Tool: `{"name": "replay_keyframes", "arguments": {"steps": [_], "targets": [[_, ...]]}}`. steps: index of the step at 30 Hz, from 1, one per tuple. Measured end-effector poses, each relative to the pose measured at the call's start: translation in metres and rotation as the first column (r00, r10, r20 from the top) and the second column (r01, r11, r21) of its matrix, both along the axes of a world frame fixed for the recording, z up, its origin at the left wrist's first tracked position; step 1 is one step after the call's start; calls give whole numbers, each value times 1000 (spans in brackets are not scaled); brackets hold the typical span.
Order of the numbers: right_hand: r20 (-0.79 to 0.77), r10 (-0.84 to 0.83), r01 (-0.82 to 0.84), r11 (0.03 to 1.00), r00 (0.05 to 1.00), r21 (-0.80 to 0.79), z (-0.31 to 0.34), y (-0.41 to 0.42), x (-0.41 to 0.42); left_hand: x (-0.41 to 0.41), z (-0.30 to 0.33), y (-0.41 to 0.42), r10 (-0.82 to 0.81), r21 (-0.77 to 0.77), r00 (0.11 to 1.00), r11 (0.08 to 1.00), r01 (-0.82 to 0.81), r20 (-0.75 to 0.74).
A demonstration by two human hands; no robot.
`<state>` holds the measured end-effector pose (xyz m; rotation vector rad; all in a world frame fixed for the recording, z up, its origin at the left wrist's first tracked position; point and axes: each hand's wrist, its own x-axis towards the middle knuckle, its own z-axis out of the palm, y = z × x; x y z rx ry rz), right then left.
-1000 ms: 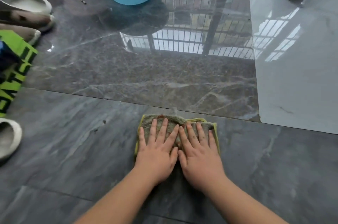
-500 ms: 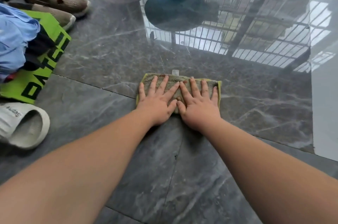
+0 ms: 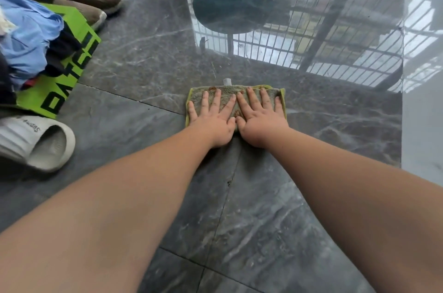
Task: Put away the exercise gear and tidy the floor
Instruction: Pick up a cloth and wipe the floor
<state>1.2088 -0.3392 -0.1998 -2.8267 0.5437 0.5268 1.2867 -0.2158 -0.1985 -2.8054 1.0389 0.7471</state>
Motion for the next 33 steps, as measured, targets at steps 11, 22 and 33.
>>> {"name": "replay_keyframes", "arguments": {"steps": [11,22,33], "targets": [[63,-42,43,999,997,-10,3,61,-145,-127,2,56,-120,26,992,993,119,33],[133,-177,179,984,975,-7,-10,101,-282,-250,-10,93,-170,-71,982,982,176,84],[130,-154,157,987,979,-19,-8,52,-239,-207,-6,43,-187,-30,979,981,190,87]]}}
